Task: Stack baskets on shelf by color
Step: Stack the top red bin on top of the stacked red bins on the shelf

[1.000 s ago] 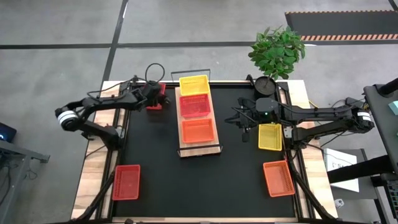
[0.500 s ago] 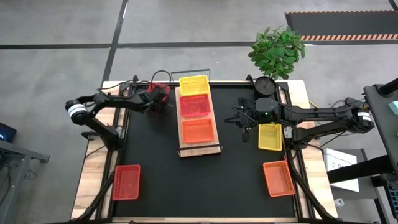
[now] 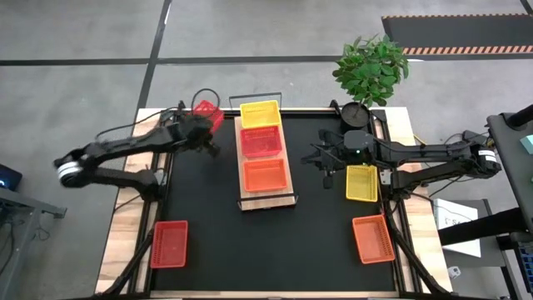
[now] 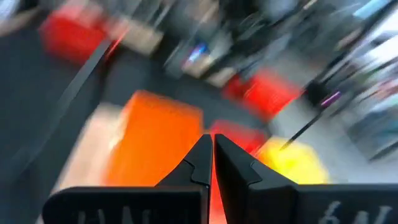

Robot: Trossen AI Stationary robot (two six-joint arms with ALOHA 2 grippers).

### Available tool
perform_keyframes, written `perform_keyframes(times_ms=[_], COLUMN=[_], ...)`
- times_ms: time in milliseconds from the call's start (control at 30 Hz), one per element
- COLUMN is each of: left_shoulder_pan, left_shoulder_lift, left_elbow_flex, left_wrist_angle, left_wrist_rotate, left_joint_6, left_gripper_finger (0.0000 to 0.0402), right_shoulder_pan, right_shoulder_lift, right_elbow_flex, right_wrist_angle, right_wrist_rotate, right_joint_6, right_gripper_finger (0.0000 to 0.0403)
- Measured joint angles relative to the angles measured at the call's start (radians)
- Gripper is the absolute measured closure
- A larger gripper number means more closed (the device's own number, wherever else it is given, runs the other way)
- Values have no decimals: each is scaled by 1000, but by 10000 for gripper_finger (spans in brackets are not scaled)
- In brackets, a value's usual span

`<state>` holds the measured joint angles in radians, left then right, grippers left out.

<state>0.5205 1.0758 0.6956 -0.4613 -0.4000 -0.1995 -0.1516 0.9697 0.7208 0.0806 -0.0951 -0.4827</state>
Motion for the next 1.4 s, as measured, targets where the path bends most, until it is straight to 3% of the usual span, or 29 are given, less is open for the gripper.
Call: perform_keyframes(times_ms=[100,167,300,567,933,1100,1267,1400], left_shoulder_pan=[-78,-133,-234,-326,-338,-341,-344,-344], left_shoulder_lift=[-130,-200,-283,-301,-180,-78,75,221], left_elbow_flex=[0,1,1,1,51,155,352,545], left_wrist_angle=[20,47,87,168,190,171,-62,-263], left_wrist_rotate=[1,1,1,0,4,103,118,201], left_joint_6=[27,31,45,86,104,89,75,85], left_gripper_finger=[401,401,401,402,402,402,401,401], right_shoulder_pan=[-25,-33,-32,-8,7,21,21,21], right_shoulder_lift=[40,68,109,98,51,-23,-117,-165], right_elbow_flex=[4,27,74,77,76,76,76,72], right_wrist_angle=[335,436,417,356,232,36,-182,-307], right_wrist_rotate=[41,122,384,409,411,410,410,407], right_joint_6=[19,15,-1,36,74,180,283,330], right_gripper_finger=[394,394,394,394,394,394,394,394])
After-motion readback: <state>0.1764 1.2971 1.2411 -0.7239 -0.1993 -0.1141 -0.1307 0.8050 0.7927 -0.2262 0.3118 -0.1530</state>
